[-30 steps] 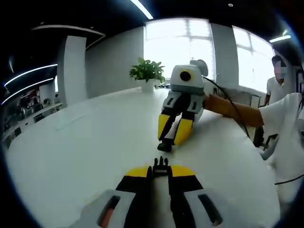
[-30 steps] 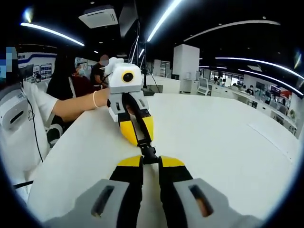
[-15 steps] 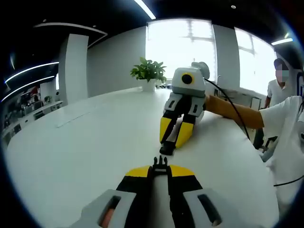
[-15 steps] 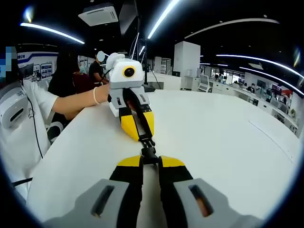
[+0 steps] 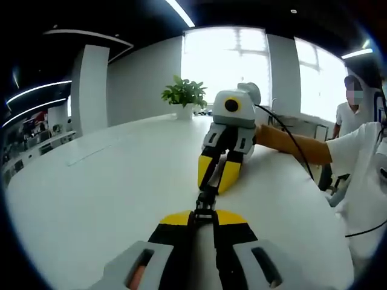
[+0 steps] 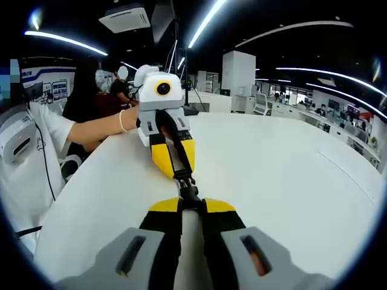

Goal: Snap the two parts of the plastic buckle together until the buckle closes and remains connected.

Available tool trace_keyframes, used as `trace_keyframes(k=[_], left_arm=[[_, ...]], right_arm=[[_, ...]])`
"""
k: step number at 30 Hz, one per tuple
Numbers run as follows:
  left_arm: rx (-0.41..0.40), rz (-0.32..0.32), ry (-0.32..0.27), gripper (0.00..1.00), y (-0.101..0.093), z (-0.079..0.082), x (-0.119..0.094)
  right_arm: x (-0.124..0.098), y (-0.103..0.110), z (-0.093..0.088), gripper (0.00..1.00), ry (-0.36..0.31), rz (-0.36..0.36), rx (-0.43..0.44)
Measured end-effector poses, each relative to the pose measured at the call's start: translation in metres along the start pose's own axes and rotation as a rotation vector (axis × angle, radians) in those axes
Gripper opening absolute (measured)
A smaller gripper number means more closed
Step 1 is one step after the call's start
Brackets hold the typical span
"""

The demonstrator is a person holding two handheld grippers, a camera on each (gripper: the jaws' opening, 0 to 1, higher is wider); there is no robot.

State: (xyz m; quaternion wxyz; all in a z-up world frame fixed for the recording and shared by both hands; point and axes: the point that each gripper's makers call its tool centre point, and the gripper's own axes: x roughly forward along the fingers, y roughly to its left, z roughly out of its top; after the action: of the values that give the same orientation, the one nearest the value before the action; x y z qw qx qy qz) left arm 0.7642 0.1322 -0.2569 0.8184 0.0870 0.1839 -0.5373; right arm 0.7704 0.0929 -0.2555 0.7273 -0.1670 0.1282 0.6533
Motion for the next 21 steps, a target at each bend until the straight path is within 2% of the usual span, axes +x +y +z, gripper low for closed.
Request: trace_keyframes(k=[21], left_arm=[[0.033, -0.024, 0.014, 0.12, -0.0069, -0.0022, 0.0022]], right_arm=[[0.0031, -0.0009, 0.0029, 0.12, -0.005, 0.024, -0.013]])
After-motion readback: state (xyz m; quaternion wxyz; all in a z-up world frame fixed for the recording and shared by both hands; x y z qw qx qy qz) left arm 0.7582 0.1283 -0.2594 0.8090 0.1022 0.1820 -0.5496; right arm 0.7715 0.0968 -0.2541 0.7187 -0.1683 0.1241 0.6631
